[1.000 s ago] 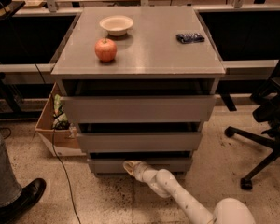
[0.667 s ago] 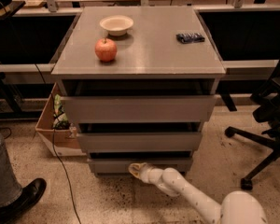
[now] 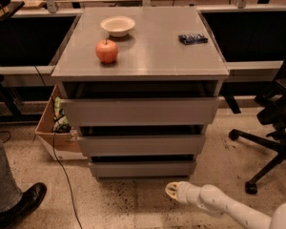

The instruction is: Close bottom drawer

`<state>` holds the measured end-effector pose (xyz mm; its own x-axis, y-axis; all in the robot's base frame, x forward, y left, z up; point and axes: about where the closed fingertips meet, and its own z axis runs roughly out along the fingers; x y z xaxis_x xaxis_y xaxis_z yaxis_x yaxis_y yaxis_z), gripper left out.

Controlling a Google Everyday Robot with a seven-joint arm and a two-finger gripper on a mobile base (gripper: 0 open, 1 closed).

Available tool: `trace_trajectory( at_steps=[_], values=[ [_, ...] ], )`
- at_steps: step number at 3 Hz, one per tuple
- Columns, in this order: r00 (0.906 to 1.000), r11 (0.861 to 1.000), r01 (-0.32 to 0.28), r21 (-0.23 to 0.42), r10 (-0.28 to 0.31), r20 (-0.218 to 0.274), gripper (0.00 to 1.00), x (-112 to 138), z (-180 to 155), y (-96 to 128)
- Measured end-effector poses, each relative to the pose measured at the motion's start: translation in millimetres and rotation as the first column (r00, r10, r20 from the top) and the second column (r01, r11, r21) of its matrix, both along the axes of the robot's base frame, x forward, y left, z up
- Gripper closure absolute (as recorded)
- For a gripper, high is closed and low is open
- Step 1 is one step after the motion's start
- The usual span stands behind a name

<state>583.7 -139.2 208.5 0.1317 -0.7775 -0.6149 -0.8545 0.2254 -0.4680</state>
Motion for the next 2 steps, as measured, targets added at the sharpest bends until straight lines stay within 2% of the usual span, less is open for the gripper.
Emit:
trace_trajectory(
  at_steps=[1,2],
  values=[
    [0.9982,0.999,-0.035,-0.001,0.035,-0.050,1.00,-38.7,-5.8,8.5],
    [0.9981,0.999,-0.035,0.000,0.035,-0.050,0.73,-38.8,-5.9,8.9]
  ],
)
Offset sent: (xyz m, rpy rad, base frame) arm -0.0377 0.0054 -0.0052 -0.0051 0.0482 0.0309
